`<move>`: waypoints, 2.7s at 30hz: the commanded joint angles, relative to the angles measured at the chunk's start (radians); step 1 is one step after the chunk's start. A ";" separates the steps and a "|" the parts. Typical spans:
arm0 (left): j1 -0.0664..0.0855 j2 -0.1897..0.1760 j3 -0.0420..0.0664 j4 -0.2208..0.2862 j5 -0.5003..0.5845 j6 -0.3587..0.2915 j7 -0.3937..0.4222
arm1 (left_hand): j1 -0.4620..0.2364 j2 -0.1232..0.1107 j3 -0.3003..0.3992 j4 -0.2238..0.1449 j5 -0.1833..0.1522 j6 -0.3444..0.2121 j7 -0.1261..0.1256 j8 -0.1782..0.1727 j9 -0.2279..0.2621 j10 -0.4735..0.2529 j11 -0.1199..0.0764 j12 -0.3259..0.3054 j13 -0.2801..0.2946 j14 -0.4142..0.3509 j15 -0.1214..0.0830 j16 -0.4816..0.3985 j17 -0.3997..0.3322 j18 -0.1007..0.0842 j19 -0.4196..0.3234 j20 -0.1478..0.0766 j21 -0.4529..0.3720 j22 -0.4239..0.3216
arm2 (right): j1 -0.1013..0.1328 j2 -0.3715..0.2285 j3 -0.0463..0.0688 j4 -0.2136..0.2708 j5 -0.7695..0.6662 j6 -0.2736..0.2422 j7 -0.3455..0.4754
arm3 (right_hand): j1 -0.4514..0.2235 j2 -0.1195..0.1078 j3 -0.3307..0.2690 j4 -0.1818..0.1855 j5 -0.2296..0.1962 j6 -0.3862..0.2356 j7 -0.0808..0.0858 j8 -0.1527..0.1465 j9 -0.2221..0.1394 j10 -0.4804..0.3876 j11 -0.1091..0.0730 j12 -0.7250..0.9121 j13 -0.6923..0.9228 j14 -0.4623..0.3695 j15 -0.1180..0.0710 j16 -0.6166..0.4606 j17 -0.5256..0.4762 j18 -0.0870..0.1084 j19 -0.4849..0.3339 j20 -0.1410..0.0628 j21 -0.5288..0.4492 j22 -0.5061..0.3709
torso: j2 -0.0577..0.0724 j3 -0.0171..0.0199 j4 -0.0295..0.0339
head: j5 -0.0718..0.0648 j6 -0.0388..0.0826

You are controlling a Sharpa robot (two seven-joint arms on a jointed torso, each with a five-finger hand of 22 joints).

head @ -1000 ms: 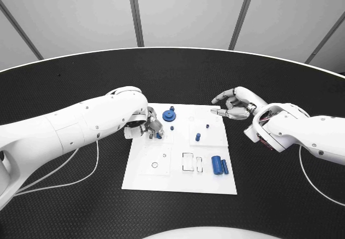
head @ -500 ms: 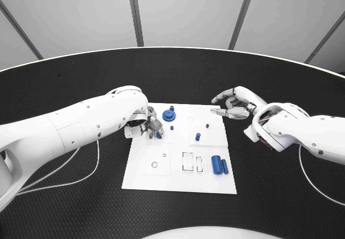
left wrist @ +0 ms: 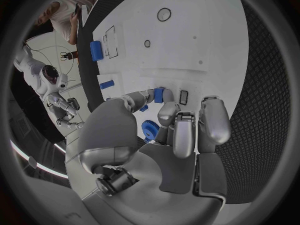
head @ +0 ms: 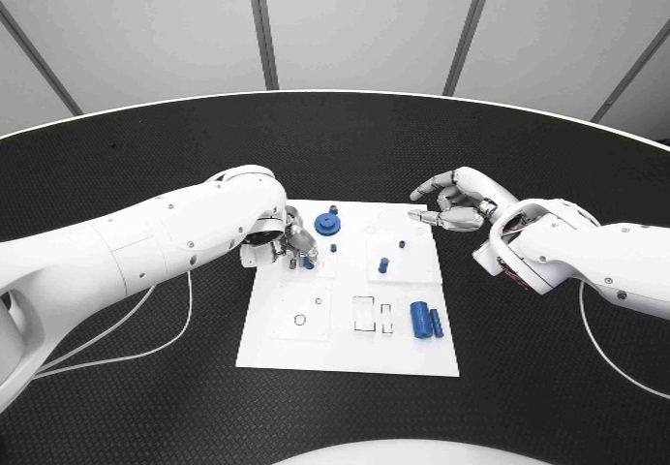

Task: Assemble the parts on the task board

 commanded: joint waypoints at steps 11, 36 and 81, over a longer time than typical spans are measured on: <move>0.000 0.002 0.000 -0.007 0.000 -0.001 -0.008 | -0.028 0.001 -0.063 0.014 -0.041 0.007 -0.020 -0.014 -0.014 0.001 -0.009 0.007 0.010 0.106 -0.009 0.006 0.263 0.006 0.002 -0.009 0.001 -0.004 | 0.000 0.000 0.000 0.000 0.000 0.004 0.001 | -0.003 -0.009 0.006 -0.001 0.007 0.007 -0.002 0.003 -0.001 0.002 -0.001 0.005 0.076 0.062 -0.008 -0.002 0.074 0.015 0.055 -0.007 -0.001 0.168 | 0.000 -0.0003 0.0003 | -0.001 -0.001; 0.000 0.002 0.000 -0.015 0.000 0.010 -0.012 | -0.040 0.003 -0.147 0.071 -0.147 0.020 -0.017 -0.026 -0.027 0.004 -0.007 0.011 0.023 0.106 -0.007 0.006 0.263 0.006 0.003 -0.009 0.000 -0.006 | 0.000 -0.002 0.000 0.001 0.000 0.005 0.001 | -0.007 -0.013 0.005 0.001 0.007 0.007 -0.003 0.004 -0.002 0.002 -0.001 0.004 0.076 0.062 -0.008 -0.001 0.075 0.015 0.054 -0.007 -0.002 0.167 | 0.000 -0.0002 0.0006 | -0.002 -0.005; 0.000 -0.067 0.005 0.043 0.085 -0.069 0.004 | -0.074 -0.048 -0.310 0.166 -0.151 0.029 -0.017 -0.026 -0.031 0.004 -0.006 0.011 0.026 0.106 -0.006 0.006 0.263 0.005 0.007 -0.010 0.004 -0.003 | 0.000 0.003 0.000 -0.010 0.000 0.000 0.001 | -0.011 -0.016 0.005 0.005 0.008 0.006 -0.003 0.004 -0.003 -0.001 -0.001 0.000 0.072 0.061 -0.008 -0.004 0.070 0.016 0.052 -0.007 -0.006 0.163 | -0.002 -0.0022 0.0012 | 0.000 -0.003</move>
